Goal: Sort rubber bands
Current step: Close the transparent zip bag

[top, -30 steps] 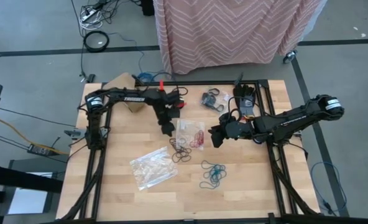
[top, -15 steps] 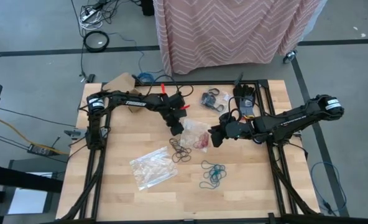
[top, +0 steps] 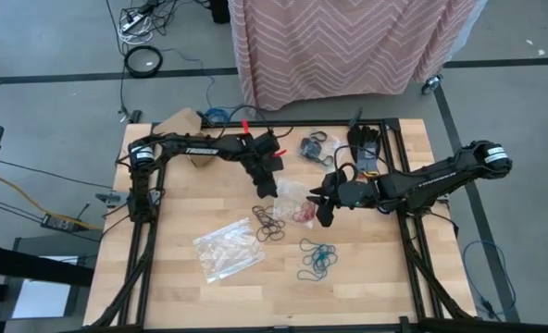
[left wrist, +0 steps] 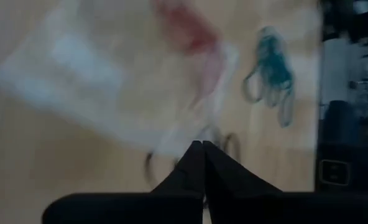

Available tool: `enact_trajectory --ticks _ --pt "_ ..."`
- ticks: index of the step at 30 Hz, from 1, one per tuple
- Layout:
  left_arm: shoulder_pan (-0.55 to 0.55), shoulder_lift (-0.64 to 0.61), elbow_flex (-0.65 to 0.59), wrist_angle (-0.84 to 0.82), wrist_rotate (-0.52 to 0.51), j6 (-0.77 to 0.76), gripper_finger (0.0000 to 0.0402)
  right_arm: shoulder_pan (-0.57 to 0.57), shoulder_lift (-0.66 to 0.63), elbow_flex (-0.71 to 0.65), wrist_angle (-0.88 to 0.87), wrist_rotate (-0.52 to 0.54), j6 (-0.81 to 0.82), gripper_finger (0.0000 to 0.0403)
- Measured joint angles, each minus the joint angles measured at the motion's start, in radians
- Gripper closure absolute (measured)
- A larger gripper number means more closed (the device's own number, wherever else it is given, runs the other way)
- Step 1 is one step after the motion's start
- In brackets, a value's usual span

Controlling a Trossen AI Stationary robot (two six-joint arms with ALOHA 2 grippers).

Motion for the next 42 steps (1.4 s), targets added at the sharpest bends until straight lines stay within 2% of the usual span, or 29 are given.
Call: enact_trajectory --ticks 5,10,15,19,28,42 --pt "0.041 0.0 -0.042 0.006 0.022 -0.035 0.0349 0.0 0.0 0.0 -0.015 -0.014 0.069 0.0289" --pt "0.062 0.0 -0.113 0.166 0.098 -0.16 0.0285 0.0 0.0 0.0 -0.01 -0.024 0.079 0.0289" --pt "0.061 0.0 -0.173 0.205 0.072 -0.204 0.0246 0.0 0.0 0.0 -0.01 -0.024 0.104 0.0288" --pt "0.06 0.0 -0.222 0.263 0.067 -0.216 0.0239 0.0 0.0 0.0 -0.01 -0.024 0.105 0.0289" --pt "0.028 0.0 -0.232 0.4 0.062 -0.289 0.0239 -0.003 0.0 0.0 0.0 -0.023 0.105 0.029" --pt "-0.006 0.031 -0.232 0.413 0.017 -0.321 0.0239 -0.004 0.0 0.0 0.001 -0.019 0.125 0.029"
